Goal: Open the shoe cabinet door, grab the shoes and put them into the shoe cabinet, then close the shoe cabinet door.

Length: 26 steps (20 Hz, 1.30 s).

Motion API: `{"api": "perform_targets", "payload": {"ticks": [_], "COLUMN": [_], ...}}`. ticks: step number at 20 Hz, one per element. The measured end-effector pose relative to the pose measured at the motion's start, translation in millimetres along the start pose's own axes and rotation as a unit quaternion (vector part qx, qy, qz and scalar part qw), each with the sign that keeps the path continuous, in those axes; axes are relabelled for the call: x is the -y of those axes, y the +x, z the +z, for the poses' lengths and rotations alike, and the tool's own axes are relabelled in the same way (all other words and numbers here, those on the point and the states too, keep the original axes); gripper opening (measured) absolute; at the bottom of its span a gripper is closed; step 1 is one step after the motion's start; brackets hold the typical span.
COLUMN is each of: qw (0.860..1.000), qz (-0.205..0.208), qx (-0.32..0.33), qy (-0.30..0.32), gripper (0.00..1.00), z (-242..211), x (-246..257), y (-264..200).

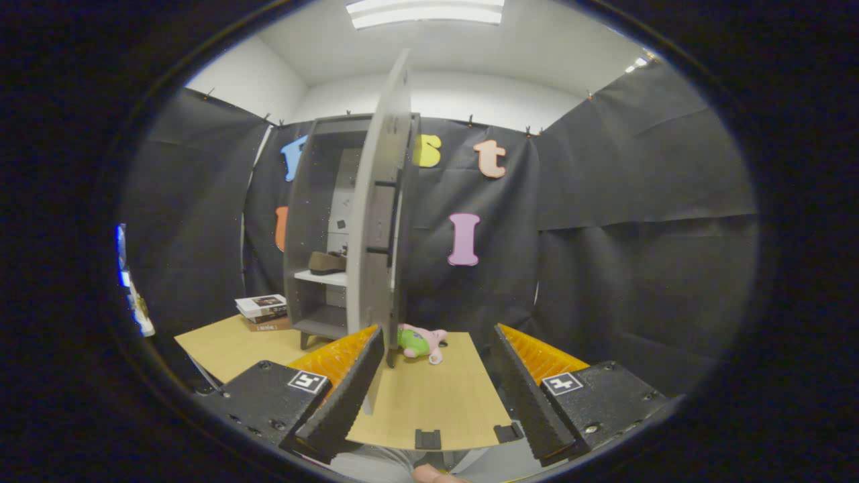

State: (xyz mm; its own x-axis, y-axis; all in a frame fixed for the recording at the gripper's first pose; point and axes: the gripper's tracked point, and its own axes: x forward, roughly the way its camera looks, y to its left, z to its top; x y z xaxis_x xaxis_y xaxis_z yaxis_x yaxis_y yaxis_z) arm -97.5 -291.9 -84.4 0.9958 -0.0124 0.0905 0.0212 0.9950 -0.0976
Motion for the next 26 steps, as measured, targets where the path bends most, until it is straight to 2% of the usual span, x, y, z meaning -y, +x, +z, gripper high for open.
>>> {"api": "perform_targets", "payload": {"ticks": [4,8,14,24,26], "qw": [0.999,0.997,0.997,0.998,0.999], "qz": [-0.037,-0.070,-0.026,0.061,0.041], "qx": [0.001,-0.029,-0.047,-0.018,-0.013], "qy": [0.019,0.030,0.055,0.008,-0.007], "gripper": [1.00,1.00,1.00,1.00,0.97], "z": [-24,-64,-101,-70,-67], "x": [38,72,44,-71,-84], "y": [61,111,135,110,101]}}
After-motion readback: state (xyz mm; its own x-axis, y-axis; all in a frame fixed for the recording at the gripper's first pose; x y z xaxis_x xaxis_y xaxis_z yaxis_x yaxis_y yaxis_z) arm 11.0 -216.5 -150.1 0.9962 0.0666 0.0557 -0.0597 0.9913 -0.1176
